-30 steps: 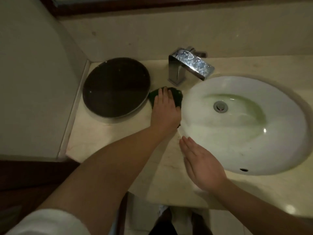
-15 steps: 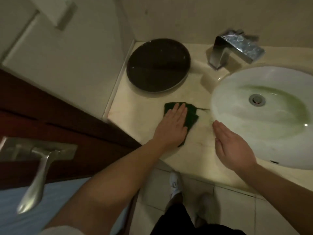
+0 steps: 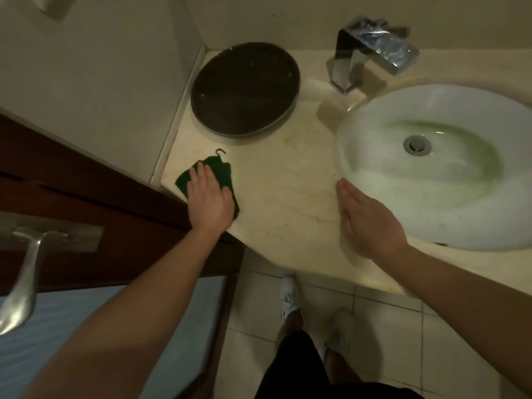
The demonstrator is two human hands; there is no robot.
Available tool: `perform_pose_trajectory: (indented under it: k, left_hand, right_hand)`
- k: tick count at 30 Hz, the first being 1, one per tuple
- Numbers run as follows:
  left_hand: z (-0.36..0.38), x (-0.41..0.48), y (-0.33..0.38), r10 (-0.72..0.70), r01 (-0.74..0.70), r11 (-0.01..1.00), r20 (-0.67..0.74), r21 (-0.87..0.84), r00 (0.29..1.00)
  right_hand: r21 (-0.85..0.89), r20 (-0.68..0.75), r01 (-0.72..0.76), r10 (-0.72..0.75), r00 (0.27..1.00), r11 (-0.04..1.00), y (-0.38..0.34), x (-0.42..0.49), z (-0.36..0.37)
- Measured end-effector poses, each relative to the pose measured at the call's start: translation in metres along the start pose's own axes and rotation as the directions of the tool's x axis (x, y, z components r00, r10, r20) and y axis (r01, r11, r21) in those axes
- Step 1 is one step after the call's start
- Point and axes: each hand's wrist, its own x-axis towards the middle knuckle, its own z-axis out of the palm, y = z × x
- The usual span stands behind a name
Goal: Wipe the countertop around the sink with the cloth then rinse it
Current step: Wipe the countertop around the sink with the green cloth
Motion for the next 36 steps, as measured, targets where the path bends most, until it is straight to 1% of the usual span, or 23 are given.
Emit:
perform_pose_trajectory:
  k: [3,4,6,8,10,11,13,14,15,16,17,18,20,21,23,25,27,31,33,36]
  left_hand:
    - [0.009,-0.043,0.044,0.093,-0.09,0.991,-0.022,0.095,0.995]
    - [0.013,-0.06,0.06,0.111,-0.109,0.991,-0.016,0.074,0.994]
    - [0.016,-0.089,0.098,0.108,-0.105,0.993,0.04,-0.059,0.993]
    - [0.021,-0.105,0.139,0.136,-0.128,0.982,0.047,-0.136,0.99]
    - [0.019,-0.106,0.177,0.183,-0.165,0.958,0.058,-0.233,0.981]
    - [0.016,-0.105,0.189,0.197,-0.167,0.936,0.067,-0.31,0.978]
    - [0.009,-0.102,0.184,0.203,-0.142,0.866,0.078,-0.479,0.976]
    - [0.003,-0.1,0.171,0.189,-0.124,0.812,0.056,-0.571,0.98]
    - [0.003,-0.099,0.152,0.141,-0.086,0.784,0.041,-0.614,0.989]
    - [0.004,-0.096,0.133,0.063,-0.028,0.797,0.036,-0.603,0.997]
    - [0.009,-0.092,0.114,0.0,0.003,0.848,0.005,-0.529,1.0]
    - [0.015,-0.088,0.097,-0.037,0.019,0.895,-0.032,-0.445,0.999]
    - [0.022,-0.079,0.083,-0.069,0.043,0.927,-0.056,-0.371,0.996]
    - [0.023,-0.077,0.083,-0.076,0.053,0.93,-0.05,-0.364,0.996]
    - [0.024,-0.073,0.087,-0.102,0.079,0.929,-0.046,-0.361,0.994]
    - [0.021,-0.069,0.089,-0.135,0.11,0.931,-0.05,-0.348,0.99]
    - [0.022,-0.07,0.09,-0.117,0.101,0.949,-0.038,-0.3,0.992]
    - [0.023,-0.074,0.094,-0.109,0.108,0.966,0.008,-0.233,0.994]
    - [0.024,-0.074,0.095,-0.101,0.098,0.975,-0.008,-0.202,0.995]
    - [0.025,-0.073,0.095,-0.109,0.107,0.978,-0.006,-0.18,0.994]
  right_hand:
    - [0.025,0.01,0.006,-0.006,1.0,1.0,0.001,0.0,-0.002]
    - [0.032,-0.001,0.016,-0.016,1.0,0.999,0.0,-0.001,-0.003]
    - [0.061,-0.025,0.035,-0.033,0.999,0.998,0.0,-0.003,-0.003]
    - [0.131,-0.031,0.034,-0.031,0.999,0.991,0.003,-0.001,-0.003]
    - [0.248,-0.062,-0.001,0.017,0.998,0.969,0.005,0.0,-0.003]
    - [0.32,-0.099,-0.045,0.081,0.992,0.946,0.006,-0.001,-0.005]
    - [0.418,-0.172,-0.124,0.213,0.962,0.9,0.003,-0.005,-0.013]
    - [0.41,-0.218,-0.123,0.228,0.949,0.904,-0.002,-0.007,-0.02]
    - [0.348,-0.27,-0.09,0.192,0.944,0.933,-0.009,-0.008,-0.026]
    - [0.244,-0.304,-0.034,0.11,0.946,0.969,-0.018,-0.007,-0.03]
    - [0.144,-0.291,0.022,0.021,0.956,0.989,-0.028,-0.001,-0.029]
    - [0.071,-0.229,0.051,-0.033,0.973,0.996,-0.039,0.005,-0.025]
    - [-0.044,-0.085,0.039,-0.043,0.995,0.998,-0.062,0.014,-0.006]
    - [-0.095,-0.052,0.022,-0.027,0.998,0.995,-0.07,0.014,0.006]
    - [-0.132,-0.036,-0.003,-0.001,0.999,0.991,-0.08,0.006,0.027]
    - [-0.135,0.004,0.048,-0.048,0.999,0.99,-0.087,-0.011,0.041]
    - [-0.161,0.008,0.082,-0.082,0.997,0.984,-0.089,-0.032,0.05]
    - [-0.155,-0.025,0.025,-0.029,0.999,0.988,-0.07,-0.054,0.045]
    - [-0.144,-0.073,-0.043,0.033,0.997,0.989,-0.046,-0.066,0.034]
    - [-0.203,-0.104,-0.158,0.14,0.985,0.966,0.002,-0.09,0.013]
